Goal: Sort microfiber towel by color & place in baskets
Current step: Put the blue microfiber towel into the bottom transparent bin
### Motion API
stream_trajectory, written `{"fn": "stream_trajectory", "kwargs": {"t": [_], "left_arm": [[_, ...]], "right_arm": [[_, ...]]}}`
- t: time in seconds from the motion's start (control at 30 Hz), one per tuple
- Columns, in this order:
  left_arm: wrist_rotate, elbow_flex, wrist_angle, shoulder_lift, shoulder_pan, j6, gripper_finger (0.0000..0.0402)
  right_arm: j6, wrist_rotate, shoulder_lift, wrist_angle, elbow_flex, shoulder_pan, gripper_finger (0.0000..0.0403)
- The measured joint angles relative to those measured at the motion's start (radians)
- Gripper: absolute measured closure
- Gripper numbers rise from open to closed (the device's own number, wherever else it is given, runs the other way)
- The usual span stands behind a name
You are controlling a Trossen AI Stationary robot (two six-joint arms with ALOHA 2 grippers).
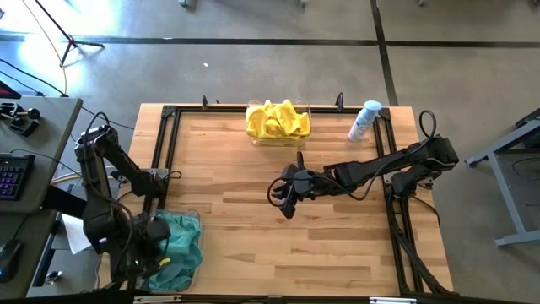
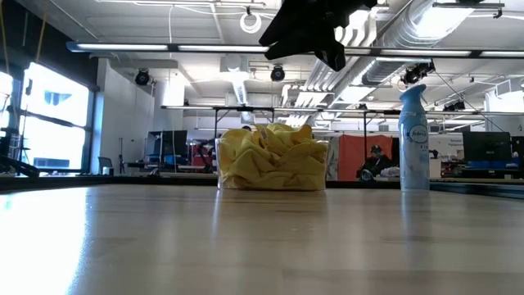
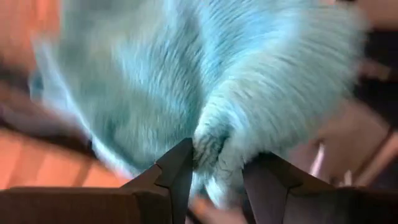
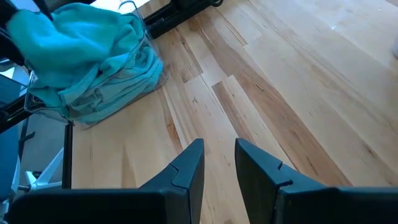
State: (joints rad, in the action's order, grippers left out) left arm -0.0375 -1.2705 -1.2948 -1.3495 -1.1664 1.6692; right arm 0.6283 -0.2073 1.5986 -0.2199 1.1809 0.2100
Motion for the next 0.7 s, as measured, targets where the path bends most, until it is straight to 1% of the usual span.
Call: {"fn": "stream_trajectory", "kwargs": {"t": [0.07, 0.1, 0.13, 0.17, 0.23, 0.33, 0.4, 0.43, 0.5, 0.6, 0.63, 0.7], "left_arm": [[-0.122, 0.000, 0.019, 0.000, 0.000, -0.030, 0.0280], [-0.160, 0.000, 0.047, 0.000, 0.000, -0.065, 0.0280], [-0.170, 0.000, 0.075, 0.000, 0.001, -0.100, 0.0280], [-0.163, 0.000, 0.091, 0.000, 0.001, -0.130, 0.0280], [-0.096, -0.001, 0.056, -0.001, 0.001, -0.136, 0.0280], [0.007, -0.001, -0.112, -0.019, 0.001, -0.004, 0.0280], [0.027, 0.000, -0.118, -0.027, 0.001, 0.033, 0.0280], [0.012, 0.000, -0.086, -0.027, 0.001, 0.015, 0.0280], [-0.053, 0.000, -0.023, -0.029, -0.001, -0.050, 0.0280], [-0.145, -0.001, 0.016, -0.043, 0.000, -0.111, 0.0280], [-0.156, -0.001, 0.013, -0.051, 0.002, -0.117, 0.0280], [-0.146, 0.016, 0.021, -0.066, 0.006, -0.117, 0.0280]], "right_arm": [[-0.005, 0.000, 0.000, 0.000, 0.000, 0.000, 0.0318], [-0.006, 0.000, 0.000, 0.000, 0.000, 0.000, 0.0318], [-0.007, 0.000, 0.000, 0.000, 0.000, 0.000, 0.0318], [-0.007, 0.000, 0.000, 0.000, 0.000, 0.000, 0.0318], [-0.007, 0.000, 0.000, 0.000, 0.000, 0.000, 0.0318], [-0.008, 0.000, 0.000, 0.000, 0.000, 0.000, 0.0318], [-0.014, 0.000, 0.000, 0.000, 0.000, 0.000, 0.0318], [-0.018, 0.000, 0.000, 0.000, 0.000, 0.000, 0.0318], [-0.024, 0.000, 0.000, 0.000, 0.000, 0.000, 0.0318], [-0.026, 0.000, 0.000, -0.001, 0.000, 0.000, 0.0318], [-0.026, 0.000, 0.000, -0.001, 0.000, 0.000, 0.0318], [-0.026, 0.000, 0.000, -0.001, 0.000, 0.000, 0.0318]]}}
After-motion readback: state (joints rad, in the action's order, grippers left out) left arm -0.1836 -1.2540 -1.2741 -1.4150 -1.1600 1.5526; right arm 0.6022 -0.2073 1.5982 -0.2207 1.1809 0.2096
